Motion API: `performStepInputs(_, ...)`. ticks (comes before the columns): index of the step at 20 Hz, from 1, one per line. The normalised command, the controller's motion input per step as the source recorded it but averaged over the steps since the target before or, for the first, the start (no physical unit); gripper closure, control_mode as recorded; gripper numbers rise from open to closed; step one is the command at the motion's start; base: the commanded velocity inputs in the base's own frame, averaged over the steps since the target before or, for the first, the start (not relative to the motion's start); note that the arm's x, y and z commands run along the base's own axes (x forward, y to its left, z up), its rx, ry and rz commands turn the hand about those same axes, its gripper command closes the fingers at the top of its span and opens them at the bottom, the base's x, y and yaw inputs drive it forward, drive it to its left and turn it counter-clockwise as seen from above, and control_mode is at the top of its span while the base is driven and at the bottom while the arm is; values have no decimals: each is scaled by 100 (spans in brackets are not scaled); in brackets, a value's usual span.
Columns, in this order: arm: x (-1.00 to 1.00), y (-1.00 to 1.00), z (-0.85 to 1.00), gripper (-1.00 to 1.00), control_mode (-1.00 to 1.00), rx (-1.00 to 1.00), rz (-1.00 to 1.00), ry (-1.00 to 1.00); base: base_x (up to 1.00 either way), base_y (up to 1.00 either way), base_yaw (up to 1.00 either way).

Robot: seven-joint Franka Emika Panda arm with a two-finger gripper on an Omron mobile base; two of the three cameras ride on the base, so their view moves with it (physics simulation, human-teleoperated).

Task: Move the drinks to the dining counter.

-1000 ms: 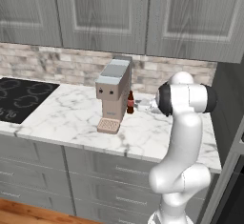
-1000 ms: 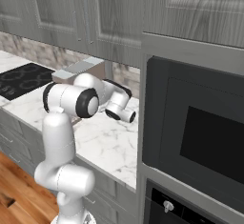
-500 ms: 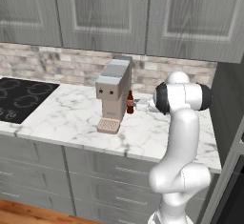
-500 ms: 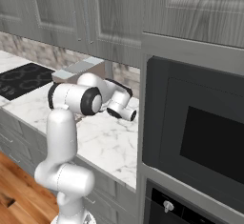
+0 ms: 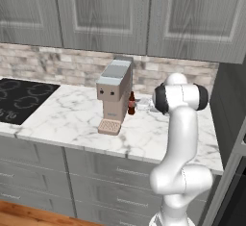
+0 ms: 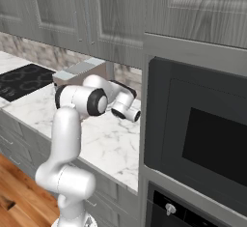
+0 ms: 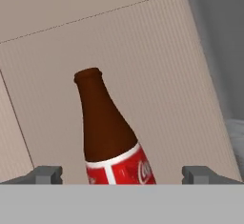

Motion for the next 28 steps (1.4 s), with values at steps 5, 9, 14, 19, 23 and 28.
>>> performStepInputs(5, 17, -2, -13, -100, -100, 0, 0, -1, 0, 0, 0)
performStepInputs(9, 1, 0, -10, -100, -100, 0, 0, -4, 0, 0, 0)
performStepInputs(14, 0, 0, -7, -100, -100, 0, 0, -5, 0, 0, 0)
performStepInputs(19, 0, 3, -7, -100, -100, 0, 0, -5, 0, 0, 0)
performStepInputs(23, 0, 21, -6, -100, -100, 0, 0, -6, 0, 0, 0)
performStepInputs(28, 3, 29, -6, -100, -100, 0, 0, -6, 0, 0, 0)
